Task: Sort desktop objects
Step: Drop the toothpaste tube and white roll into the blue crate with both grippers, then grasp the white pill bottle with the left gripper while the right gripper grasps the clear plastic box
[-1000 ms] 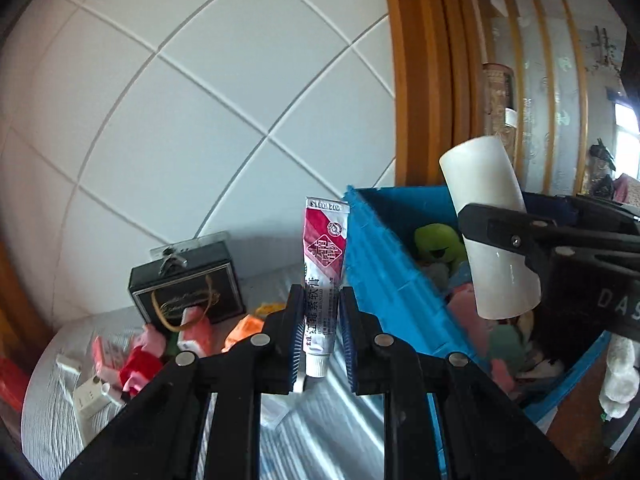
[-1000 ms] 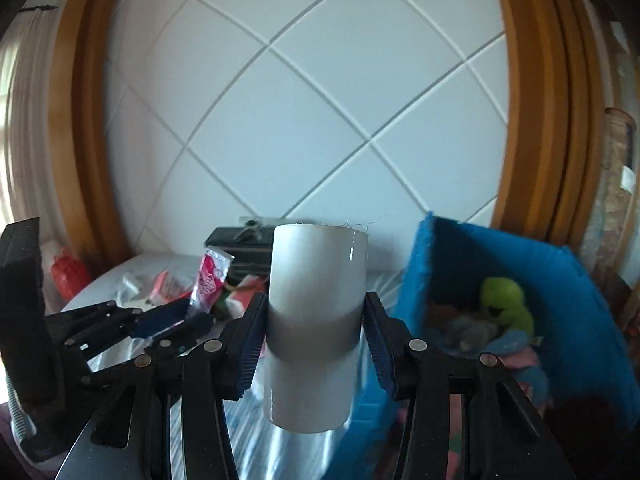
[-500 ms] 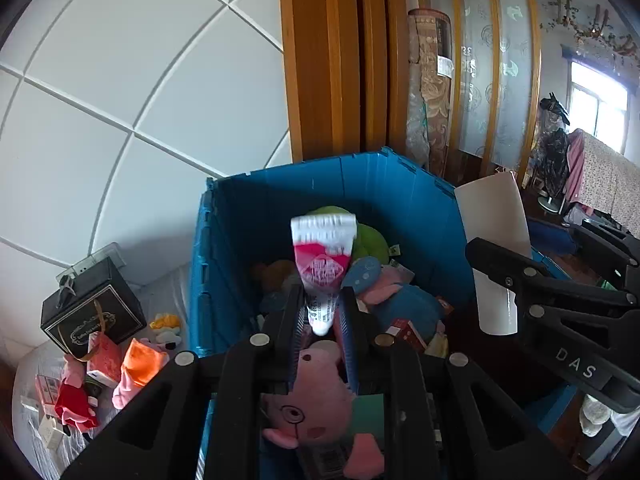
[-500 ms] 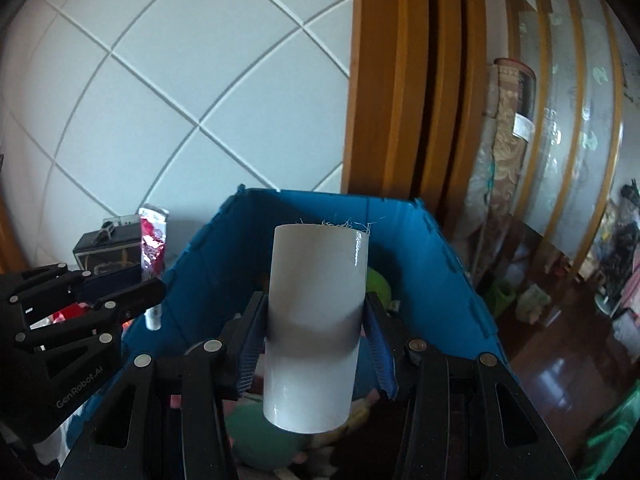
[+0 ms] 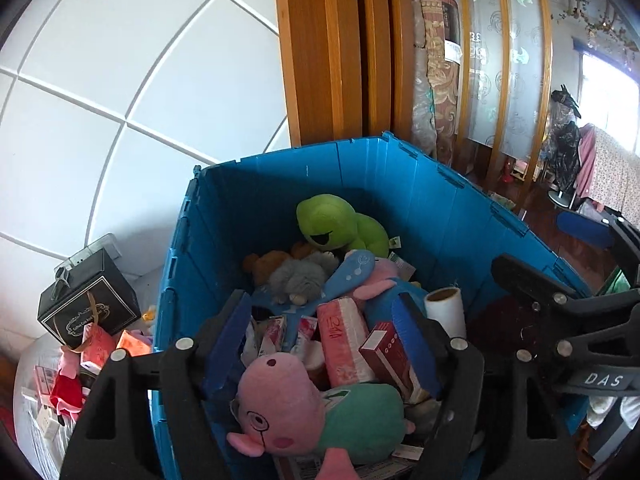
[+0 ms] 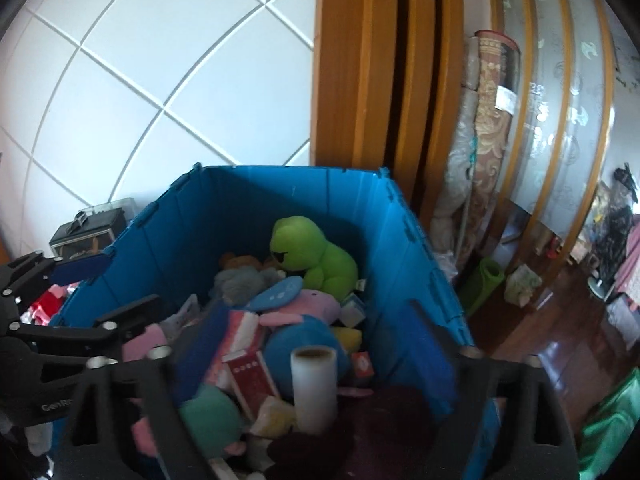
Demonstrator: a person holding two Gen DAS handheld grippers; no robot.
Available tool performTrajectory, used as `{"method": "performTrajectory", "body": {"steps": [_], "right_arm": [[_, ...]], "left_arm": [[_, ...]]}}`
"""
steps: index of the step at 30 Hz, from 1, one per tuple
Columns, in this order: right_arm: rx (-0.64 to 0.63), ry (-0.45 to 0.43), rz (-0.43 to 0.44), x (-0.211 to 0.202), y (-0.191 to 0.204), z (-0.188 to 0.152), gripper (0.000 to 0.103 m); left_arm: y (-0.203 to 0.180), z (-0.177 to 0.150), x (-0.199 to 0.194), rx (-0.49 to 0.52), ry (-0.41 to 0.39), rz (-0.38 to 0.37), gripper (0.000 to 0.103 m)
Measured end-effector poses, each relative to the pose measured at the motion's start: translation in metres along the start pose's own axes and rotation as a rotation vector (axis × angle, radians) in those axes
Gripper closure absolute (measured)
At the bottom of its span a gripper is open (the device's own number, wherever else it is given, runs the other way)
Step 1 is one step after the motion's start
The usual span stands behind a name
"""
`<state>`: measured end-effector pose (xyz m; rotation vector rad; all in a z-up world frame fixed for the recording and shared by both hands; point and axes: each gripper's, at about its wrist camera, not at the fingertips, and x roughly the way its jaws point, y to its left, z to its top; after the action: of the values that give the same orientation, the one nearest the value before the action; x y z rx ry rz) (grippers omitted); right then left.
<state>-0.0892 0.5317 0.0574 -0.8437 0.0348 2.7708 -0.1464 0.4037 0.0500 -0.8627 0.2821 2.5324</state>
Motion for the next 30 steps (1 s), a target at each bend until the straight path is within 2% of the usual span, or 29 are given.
{"method": "performTrajectory", "body": {"steps": [7, 14, 22, 28, 30], "right_arm": [[-0.003, -0.002, 0.049, -0.005, -0.001, -0.003, 0.000], [-0.047, -0.033, 0.179, -0.023, 0.041, -0.005, 0.000], [-0.119, -0.060, 0.334, -0.046, 0.129, 0.000, 0.000], [-0.115, -0.052, 0.463, -0.061, 0.216, 0.003, 0.000], [-0.131, -0.043, 0.482, -0.062, 0.249, 0.001, 0.000]], "left_arm": [[0.026, -0.013, -0.032, -0.041, -0.084, 0.036, 0.024], [0.091, -0.051, -0.065, -0.143, -0.111, 0.101, 0.023], [0.222, -0.121, -0.093, -0.278, -0.044, 0.300, 0.023], [0.335, -0.192, -0.119, -0.382, 0.013, 0.441, 0.023], [0.371, -0.215, -0.124, -0.410, 0.040, 0.476, 0.023]]}}
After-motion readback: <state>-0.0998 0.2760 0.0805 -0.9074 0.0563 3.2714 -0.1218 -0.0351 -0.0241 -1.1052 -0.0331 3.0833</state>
